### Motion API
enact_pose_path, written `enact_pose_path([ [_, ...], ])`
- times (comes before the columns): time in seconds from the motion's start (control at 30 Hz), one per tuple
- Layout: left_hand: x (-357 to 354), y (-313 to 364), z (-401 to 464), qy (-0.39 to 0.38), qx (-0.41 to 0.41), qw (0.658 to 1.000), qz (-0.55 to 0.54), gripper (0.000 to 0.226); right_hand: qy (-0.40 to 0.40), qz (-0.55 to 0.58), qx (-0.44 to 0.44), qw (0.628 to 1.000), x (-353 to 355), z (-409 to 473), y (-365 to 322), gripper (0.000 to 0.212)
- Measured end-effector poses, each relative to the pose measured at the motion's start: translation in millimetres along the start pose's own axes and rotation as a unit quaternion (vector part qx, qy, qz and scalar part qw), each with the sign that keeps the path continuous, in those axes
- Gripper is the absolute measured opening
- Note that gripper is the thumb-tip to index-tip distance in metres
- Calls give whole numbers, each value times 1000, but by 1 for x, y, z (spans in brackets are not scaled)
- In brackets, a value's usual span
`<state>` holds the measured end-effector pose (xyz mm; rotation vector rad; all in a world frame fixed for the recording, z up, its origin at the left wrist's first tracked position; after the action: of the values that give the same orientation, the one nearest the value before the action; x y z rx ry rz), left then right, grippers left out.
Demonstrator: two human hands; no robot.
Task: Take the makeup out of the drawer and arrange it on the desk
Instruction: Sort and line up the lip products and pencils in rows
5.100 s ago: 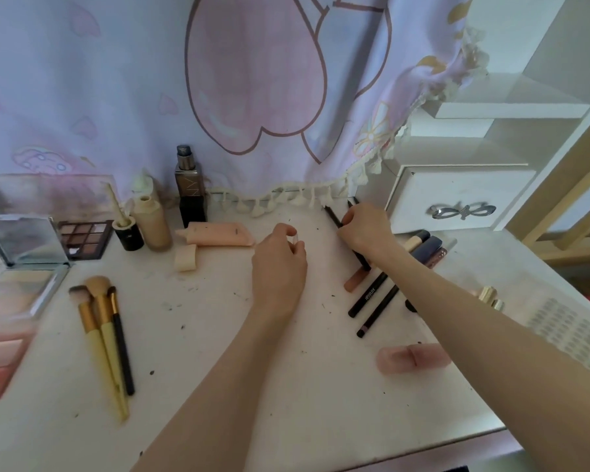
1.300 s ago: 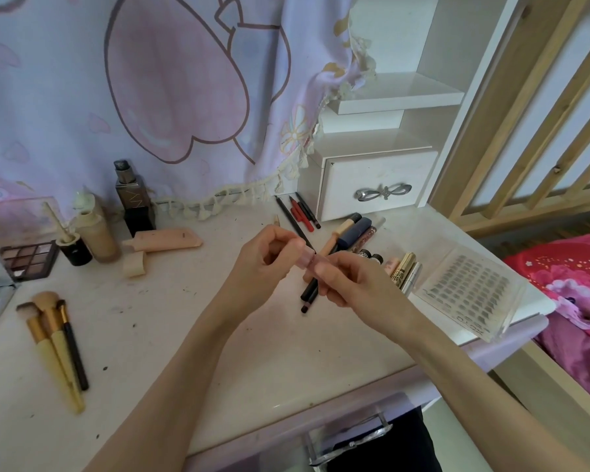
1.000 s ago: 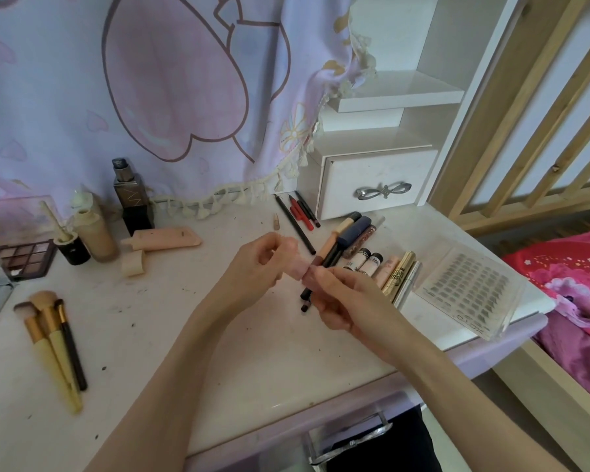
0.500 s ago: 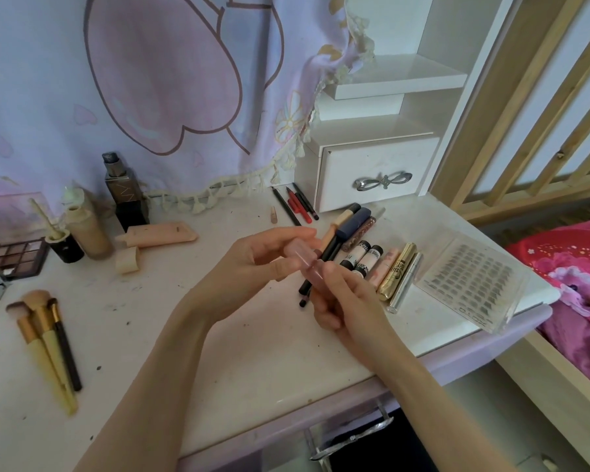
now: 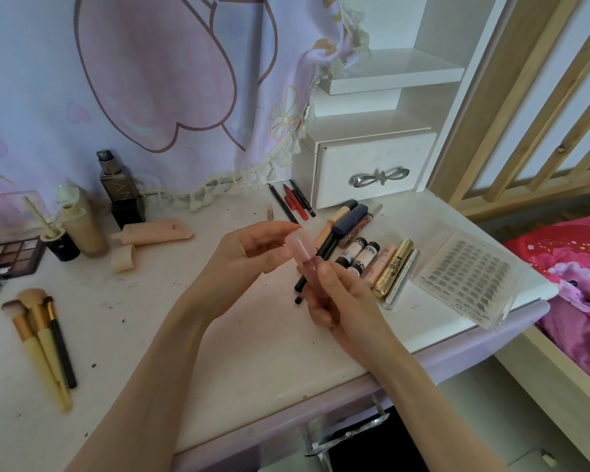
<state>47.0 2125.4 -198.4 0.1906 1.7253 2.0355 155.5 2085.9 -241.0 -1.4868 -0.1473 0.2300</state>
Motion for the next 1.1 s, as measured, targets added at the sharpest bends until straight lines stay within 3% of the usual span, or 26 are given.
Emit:
enact_pose_path([
  [0.2, -15, -6, -2, -61, 20, 998, -28, 38, -18, -7, -4, 1000, -2, 0, 3, 42],
  [0.3, -17, -5, -3, -82, 17, 996, -11, 37, -28, -9, 1, 1000, -3, 0, 3, 46],
  [0.43, -12, -4, -2, -45, 12, 999, 13, 46, -30, 13, 7, 999, -2, 1, 1, 38],
  [0.63, -4, -1, 1, 11, -28, 1000, 2, 27, 22, -61, 2, 998, 3, 0, 3, 19],
  [0.83, 2, 3, 2, 49, -47, 998, 1, 30, 37, -85, 11, 996, 3, -3, -4, 12],
  [1.1, 2, 18, 0, 12, -35, 995, 89, 20, 68, -116, 39, 990, 5, -6, -14, 21],
])
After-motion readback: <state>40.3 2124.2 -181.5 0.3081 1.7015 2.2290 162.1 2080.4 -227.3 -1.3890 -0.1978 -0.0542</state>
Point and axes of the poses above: each hand's wrist, its own z-axis towards the middle knuckle, its own x-axis out of the back of the hand, y = z × x, the point moved 9 cm from there along z, towards the middle knuckle, and after that the axes turned 14 degrees about -z, right-handed, at the moved point
